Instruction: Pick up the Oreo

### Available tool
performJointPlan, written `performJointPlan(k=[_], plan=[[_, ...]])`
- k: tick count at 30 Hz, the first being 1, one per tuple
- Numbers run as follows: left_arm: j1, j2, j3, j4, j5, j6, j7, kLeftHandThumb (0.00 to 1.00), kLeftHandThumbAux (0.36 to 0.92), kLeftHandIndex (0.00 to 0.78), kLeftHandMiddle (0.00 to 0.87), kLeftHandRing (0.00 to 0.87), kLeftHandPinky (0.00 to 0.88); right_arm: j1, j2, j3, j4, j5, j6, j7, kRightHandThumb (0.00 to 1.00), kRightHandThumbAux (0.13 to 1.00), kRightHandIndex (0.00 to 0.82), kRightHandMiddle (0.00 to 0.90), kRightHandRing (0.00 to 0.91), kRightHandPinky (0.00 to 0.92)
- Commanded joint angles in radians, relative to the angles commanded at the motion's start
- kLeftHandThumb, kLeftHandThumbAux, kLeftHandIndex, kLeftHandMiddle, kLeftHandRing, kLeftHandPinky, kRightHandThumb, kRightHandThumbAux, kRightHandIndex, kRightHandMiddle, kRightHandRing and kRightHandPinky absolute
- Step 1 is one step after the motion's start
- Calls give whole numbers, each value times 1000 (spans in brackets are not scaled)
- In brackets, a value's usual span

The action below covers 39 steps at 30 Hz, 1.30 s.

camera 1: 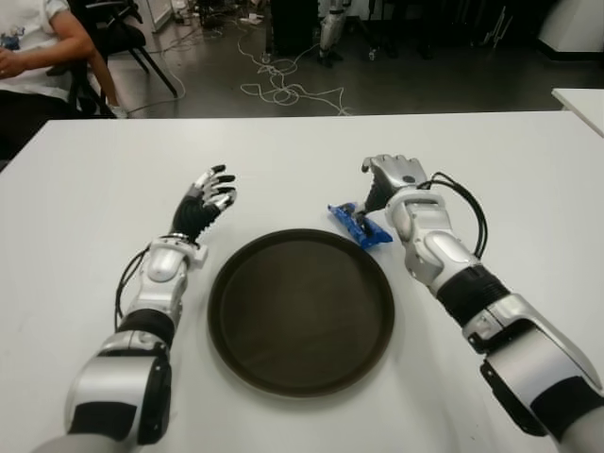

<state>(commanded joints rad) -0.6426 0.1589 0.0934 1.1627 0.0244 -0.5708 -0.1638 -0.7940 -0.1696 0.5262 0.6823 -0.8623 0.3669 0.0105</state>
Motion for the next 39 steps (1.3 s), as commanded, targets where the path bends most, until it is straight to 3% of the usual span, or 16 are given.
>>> performJointPlan(k=[21, 25, 39], plan=[[-1, 0, -5, 5, 8, -1, 10, 64, 620, 113, 206, 206, 225, -42, 24, 11, 147, 32, -47, -39, 0, 736, 237, 261, 314, 419], [0, -1, -5, 4, 8, -2, 14, 66, 615, 111, 208, 207, 226, -61, 54, 14, 253, 47, -85, -62, 0, 742, 240, 260, 312, 414], [1, -4, 1, 3, -4, -11, 1, 67, 623, 113, 210, 210, 234, -77, 89, 37, 349, 54, -118, -82, 0, 710, 250, 271, 317, 380]])
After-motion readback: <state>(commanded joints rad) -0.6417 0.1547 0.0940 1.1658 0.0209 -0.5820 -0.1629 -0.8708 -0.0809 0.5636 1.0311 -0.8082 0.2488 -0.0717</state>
